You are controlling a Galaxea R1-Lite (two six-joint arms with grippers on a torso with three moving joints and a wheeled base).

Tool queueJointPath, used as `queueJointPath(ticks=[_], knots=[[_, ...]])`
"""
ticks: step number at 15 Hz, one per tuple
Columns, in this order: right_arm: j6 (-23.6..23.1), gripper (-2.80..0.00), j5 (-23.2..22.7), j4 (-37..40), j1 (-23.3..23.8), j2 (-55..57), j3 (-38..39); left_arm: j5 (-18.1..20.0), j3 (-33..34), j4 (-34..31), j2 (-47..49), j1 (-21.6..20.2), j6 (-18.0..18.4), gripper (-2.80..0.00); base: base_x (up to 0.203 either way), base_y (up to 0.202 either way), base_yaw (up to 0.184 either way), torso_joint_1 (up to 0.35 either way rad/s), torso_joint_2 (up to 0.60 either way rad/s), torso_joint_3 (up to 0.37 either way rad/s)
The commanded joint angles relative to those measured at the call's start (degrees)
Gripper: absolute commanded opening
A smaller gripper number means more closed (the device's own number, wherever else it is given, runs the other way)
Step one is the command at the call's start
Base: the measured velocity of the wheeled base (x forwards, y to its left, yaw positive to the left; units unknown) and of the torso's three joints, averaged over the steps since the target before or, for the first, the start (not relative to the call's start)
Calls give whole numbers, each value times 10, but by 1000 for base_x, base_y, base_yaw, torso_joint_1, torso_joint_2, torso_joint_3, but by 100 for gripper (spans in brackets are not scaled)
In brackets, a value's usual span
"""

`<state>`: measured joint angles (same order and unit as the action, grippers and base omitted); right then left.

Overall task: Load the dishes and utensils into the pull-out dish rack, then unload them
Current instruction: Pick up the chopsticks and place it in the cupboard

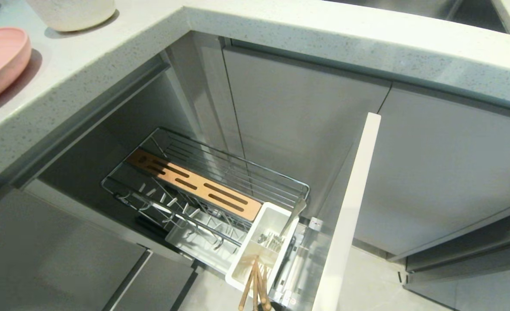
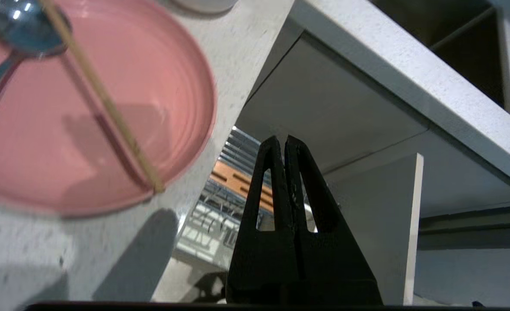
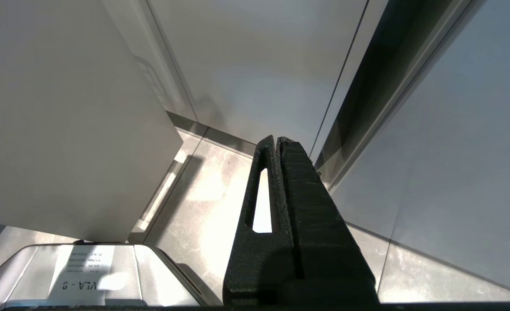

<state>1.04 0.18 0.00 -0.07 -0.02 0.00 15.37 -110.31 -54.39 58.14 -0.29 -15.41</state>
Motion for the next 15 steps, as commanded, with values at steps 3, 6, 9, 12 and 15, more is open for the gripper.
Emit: queueJointPath(ticks=[3, 6, 9, 12, 15], knots=[[0, -280, 0, 0, 0, 0, 1, -73, -2, -56, -7, -8, -33, -280, 0, 0, 0, 0, 0, 0], [0, -280, 0, 0, 0, 0, 1, -132, -3, -91, 12, -8, -39, -280, 0, 0, 0, 0, 0, 0], [0, -280, 0, 0, 0, 0, 1, -188, -4, -84, 42, -7, -36, -280, 0, 0, 0, 0, 0, 0], [0, -280, 0, 0, 0, 0, 1, -209, -6, -67, 66, -2, -26, -280, 0, 0, 0, 0, 0, 0], [0, -280, 0, 0, 0, 0, 1, -213, -6, -74, 69, -1, -25, -280, 0, 0, 0, 0, 0, 0]])
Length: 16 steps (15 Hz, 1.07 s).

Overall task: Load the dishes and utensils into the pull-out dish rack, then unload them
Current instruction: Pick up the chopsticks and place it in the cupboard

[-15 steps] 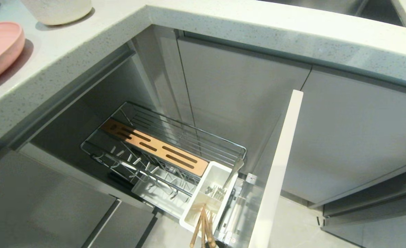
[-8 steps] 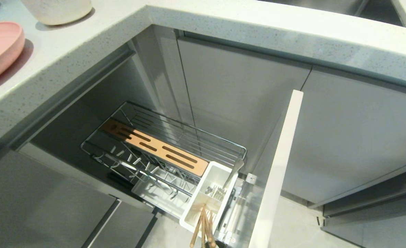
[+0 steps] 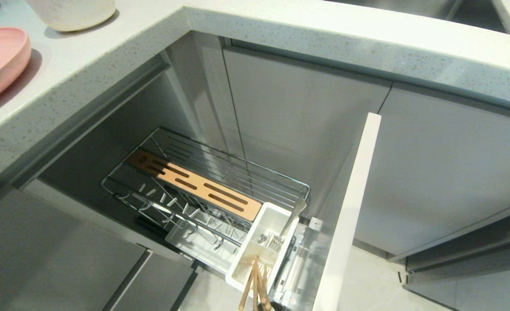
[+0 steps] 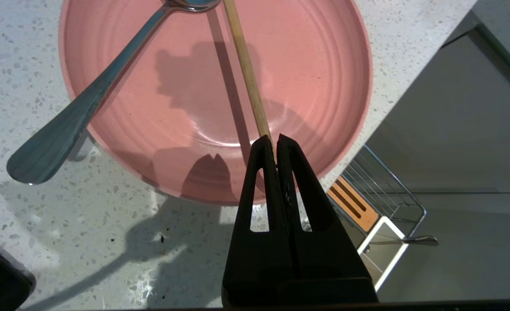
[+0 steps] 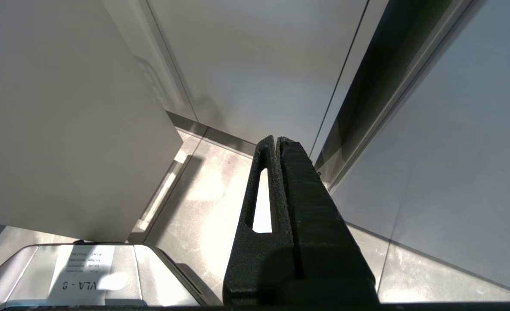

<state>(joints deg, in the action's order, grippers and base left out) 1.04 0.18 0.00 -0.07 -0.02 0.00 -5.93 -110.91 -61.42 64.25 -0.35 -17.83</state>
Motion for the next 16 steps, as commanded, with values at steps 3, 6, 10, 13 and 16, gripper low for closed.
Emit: queueJointPath(ticks=[3, 6, 10, 13, 16], knots=[[0, -280, 0, 0, 0, 0, 1, -9, 0, -1, 20, 0, -3, 0, 0, 0, 0, 0, 0, 0], [0, -280, 0, 0, 0, 0, 1, -11, 0, 0, 24, 0, -4, 0, 0, 0, 0, 0, 0, 0], [0, -280, 0, 0, 0, 0, 1, -20, 1, -1, 45, 0, -4, 0, 0, 0, 0, 0, 0, 0], [0, -280, 0, 0, 0, 0, 1, -23, 1, 0, 61, 0, -5, 0, 0, 0, 0, 0, 0, 0], [0, -280, 0, 0, 0, 0, 1, -23, 2, 1, 76, 0, -6, 0, 0, 0, 0, 0, 0, 0]])
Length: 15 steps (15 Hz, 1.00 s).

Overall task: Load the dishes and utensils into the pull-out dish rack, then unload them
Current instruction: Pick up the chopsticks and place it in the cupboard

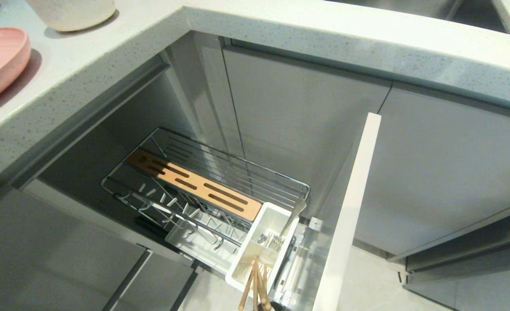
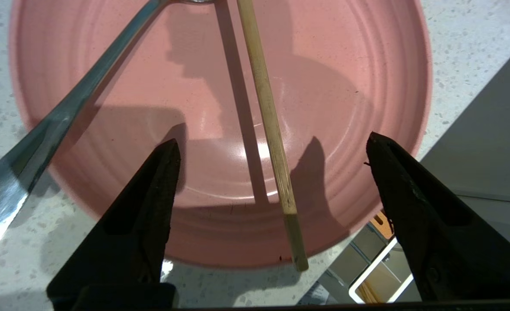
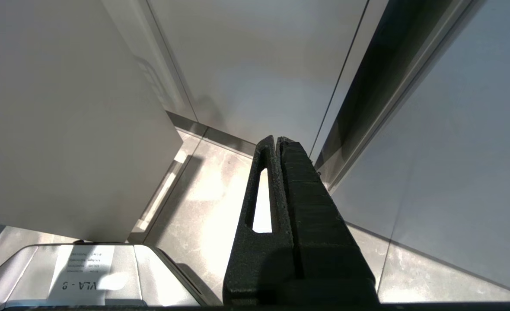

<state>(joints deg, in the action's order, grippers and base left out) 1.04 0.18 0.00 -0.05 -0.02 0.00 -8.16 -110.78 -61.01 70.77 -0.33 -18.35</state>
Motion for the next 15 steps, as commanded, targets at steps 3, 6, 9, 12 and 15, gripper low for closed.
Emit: queueJointPath(ticks=[3, 6, 9, 12, 15], knots=[[0, -280, 0, 0, 0, 0, 1, 0, 2, 4, 21, 0, -2, 0, 0, 0, 0, 0, 0, 0], [0, -280, 0, 0, 0, 0, 1, 0, 3, 5, 36, 0, -1, 0, 0, 0, 0, 0, 0, 0], [0, -280, 0, 0, 0, 0, 1, -1, 4, 5, 41, 1, -1, 0, 0, 0, 0, 0, 0, 0], [0, -280, 0, 0, 0, 0, 1, -1, 4, 6, 41, 1, -2, -280, 0, 0, 0, 0, 0, 0], [0, -280, 0, 0, 0, 0, 1, -1, 4, 7, 41, 1, -2, -280, 0, 0, 0, 0, 0, 0]])
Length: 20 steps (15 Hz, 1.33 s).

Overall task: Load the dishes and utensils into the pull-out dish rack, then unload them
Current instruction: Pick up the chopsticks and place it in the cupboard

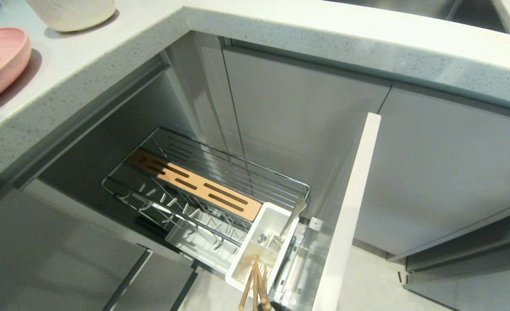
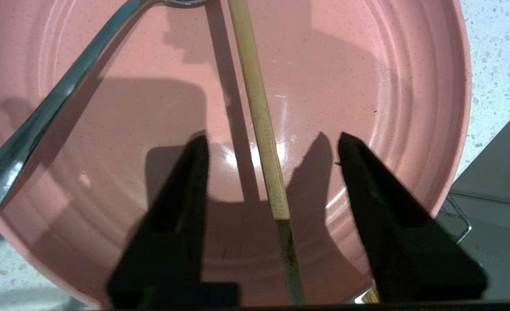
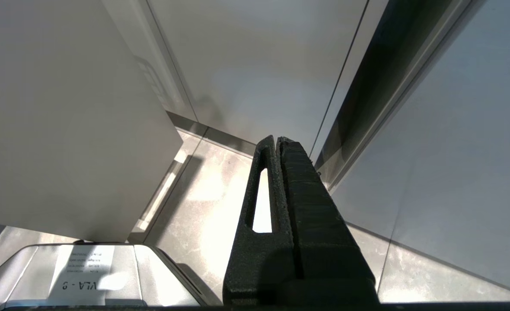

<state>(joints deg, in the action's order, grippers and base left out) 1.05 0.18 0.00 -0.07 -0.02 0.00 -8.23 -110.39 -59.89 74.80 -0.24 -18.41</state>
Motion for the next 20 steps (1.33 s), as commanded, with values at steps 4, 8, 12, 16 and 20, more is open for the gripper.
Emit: queueJointPath(ticks=[4, 8, 12, 16, 20], knots=[[0, -280, 0, 0, 0, 0, 1, 0, 0, -4, 0, 0, -1, -280, 0, 0, 0, 0, 0, 0], [0, -280, 0, 0, 0, 0, 1, 0, 0, -2, -5, 1, -1, -280, 0, 0, 0, 0, 0, 0], [0, -280, 0, 0, 0, 0, 1, 2, 0, 28, -37, 1, -25, -280, 0, 0, 0, 0, 0, 0], [0, -280, 0, 0, 0, 0, 1, 31, 0, 93, -79, 35, -108, -280, 0, 0, 0, 0, 0, 0], [0, -280, 0, 0, 0, 0, 1, 118, 0, 88, -107, 115, -135, -280, 0, 0, 0, 0, 0, 0]])
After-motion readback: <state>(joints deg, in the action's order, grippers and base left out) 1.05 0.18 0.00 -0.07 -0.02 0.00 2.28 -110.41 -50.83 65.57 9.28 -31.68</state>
